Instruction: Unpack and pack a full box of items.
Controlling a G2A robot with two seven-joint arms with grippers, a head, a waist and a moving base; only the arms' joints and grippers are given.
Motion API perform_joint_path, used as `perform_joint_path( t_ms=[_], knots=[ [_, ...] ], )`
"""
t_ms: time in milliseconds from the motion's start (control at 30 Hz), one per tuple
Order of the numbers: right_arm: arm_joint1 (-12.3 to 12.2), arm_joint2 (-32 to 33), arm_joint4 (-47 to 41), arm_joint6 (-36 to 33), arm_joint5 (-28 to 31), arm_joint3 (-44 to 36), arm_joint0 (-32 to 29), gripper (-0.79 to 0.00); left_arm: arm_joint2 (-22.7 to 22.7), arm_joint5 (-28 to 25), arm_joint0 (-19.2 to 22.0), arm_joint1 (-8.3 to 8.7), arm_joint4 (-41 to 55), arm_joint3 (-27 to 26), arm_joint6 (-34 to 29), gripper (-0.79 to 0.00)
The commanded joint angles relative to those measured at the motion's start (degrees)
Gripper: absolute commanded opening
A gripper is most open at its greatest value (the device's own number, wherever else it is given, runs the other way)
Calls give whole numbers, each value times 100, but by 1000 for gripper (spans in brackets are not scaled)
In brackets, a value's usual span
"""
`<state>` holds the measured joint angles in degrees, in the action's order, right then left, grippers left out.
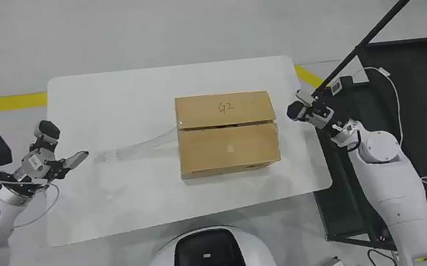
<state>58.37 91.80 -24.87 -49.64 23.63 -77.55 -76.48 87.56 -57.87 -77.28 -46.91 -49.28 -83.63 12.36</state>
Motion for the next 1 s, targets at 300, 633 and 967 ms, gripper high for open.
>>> perform_joint_path(
  t_ms=[300, 633, 967],
  knots=[
    [-143, 83, 442, -1588, 278, 148, 57, 0, -1516, -13, 1134, -6, -894, 210, 331, 0],
    [-216, -196, 381, -2693, 409, 590, 449, 0, -3599, -13, 2488, 257, -1276, 761, 1459, 0],
    [-216, -196, 381, -2693, 409, 590, 449, 0, -4154, -13, 2971, 427, -1824, 1149, 1918, 0]
  ],
)
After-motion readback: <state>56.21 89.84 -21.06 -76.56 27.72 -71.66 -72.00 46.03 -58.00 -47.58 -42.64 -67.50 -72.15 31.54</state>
